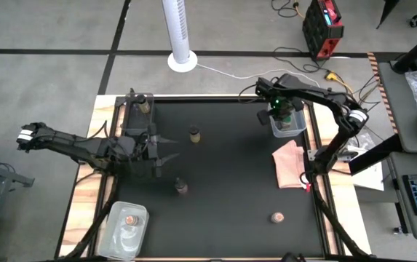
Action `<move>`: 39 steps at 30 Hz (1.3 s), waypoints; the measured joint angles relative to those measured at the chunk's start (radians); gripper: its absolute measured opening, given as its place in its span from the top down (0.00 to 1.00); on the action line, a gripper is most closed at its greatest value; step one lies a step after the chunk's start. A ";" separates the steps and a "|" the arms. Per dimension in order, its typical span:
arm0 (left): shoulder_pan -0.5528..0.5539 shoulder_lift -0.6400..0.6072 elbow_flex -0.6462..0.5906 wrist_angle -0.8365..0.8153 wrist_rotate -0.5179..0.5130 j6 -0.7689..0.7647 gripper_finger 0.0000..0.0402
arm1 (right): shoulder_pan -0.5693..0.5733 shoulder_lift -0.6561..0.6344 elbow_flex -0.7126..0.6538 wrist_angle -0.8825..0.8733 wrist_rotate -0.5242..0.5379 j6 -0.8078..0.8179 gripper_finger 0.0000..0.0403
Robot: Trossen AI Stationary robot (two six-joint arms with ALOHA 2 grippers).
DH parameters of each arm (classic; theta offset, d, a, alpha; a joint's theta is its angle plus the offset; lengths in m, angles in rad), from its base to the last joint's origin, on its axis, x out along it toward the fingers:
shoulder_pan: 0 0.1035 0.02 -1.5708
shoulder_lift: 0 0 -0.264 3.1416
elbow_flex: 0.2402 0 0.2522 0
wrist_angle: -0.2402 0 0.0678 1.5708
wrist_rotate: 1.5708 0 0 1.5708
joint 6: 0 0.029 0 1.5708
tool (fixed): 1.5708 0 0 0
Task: Sort spices by type
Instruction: Put the green spice bottle into the transparent bin, then adjust the green spice bottles in the white bin
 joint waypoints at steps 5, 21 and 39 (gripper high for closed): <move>0.000 0.000 0.000 0.000 0.000 0.000 0.54 | 0.000 0.000 -0.002 0.002 0.034 0.000 0.98; 0.000 0.000 0.000 -0.001 0.000 0.000 0.54 | -0.040 0.000 -0.050 0.001 0.124 -0.016 0.98; 0.000 0.000 0.000 0.000 0.000 0.004 0.54 | -0.036 -0.042 0.016 0.003 0.127 -0.043 0.98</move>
